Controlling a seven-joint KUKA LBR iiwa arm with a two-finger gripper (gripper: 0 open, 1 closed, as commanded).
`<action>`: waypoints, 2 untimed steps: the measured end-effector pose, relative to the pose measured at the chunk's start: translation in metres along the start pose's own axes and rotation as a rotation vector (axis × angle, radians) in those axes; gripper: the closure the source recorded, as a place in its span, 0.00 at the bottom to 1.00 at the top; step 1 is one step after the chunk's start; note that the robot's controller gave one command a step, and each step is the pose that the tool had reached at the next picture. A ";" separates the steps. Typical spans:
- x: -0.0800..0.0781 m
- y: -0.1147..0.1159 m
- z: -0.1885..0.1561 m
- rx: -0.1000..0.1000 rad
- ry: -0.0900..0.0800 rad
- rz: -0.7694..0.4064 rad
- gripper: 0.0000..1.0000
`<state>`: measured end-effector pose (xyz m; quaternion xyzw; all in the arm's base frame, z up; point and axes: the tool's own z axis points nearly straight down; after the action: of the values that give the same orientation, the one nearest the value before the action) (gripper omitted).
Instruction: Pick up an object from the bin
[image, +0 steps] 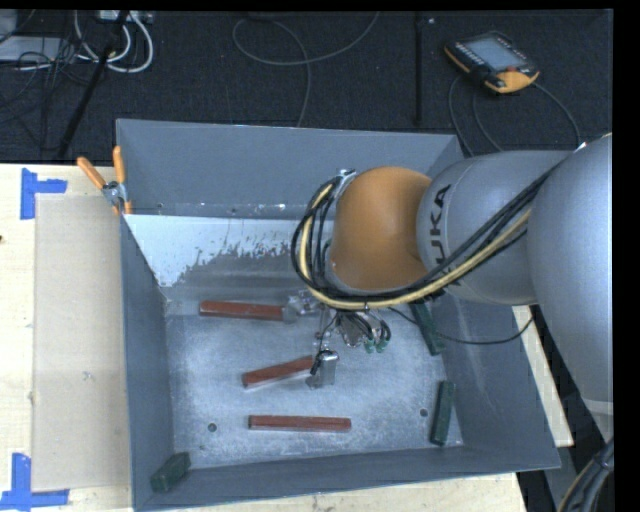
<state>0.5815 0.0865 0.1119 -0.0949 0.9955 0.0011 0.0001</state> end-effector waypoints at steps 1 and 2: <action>0.001 0.007 0.041 0.001 0.001 -0.147 0.00; -0.002 0.023 0.042 0.002 -0.001 0.189 1.00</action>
Offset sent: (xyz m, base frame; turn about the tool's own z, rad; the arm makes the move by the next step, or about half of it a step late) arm -0.0027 0.0233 -0.0419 0.1894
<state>0.5793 0.1098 0.0704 -0.0005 1.0000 0.0000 0.0006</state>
